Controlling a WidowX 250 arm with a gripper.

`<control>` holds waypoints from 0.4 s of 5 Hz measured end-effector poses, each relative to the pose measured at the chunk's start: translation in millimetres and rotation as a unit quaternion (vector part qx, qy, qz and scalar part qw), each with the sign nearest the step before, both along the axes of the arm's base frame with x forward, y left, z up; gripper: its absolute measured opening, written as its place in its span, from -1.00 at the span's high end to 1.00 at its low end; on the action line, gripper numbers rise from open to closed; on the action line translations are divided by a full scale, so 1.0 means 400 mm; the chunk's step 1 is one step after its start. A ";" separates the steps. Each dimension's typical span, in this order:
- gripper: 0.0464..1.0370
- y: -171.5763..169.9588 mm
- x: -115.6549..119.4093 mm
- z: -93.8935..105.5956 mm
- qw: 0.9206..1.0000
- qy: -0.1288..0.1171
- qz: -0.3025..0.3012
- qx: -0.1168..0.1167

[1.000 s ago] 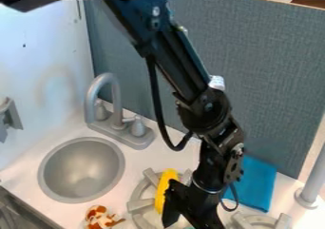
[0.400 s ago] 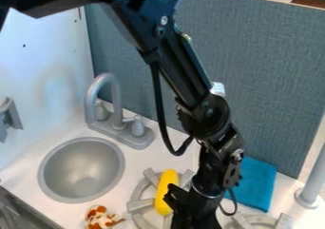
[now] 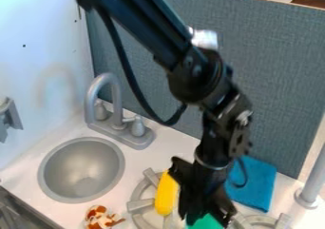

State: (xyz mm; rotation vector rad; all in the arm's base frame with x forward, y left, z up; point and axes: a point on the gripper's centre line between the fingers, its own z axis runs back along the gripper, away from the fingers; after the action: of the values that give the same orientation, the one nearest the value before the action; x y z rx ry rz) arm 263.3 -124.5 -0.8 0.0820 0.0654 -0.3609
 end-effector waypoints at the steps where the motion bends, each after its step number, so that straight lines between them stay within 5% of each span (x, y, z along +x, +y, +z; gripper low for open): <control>1: 0.90 -0.028 0.035 0.046 1.000 -0.017 -0.004 -0.008; 2: 0.90 -0.082 0.080 0.057 0.999 -0.022 -0.012 -0.029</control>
State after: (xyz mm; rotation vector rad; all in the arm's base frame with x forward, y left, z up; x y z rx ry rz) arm 295.3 -157.3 21.9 0.0338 0.0099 -0.3839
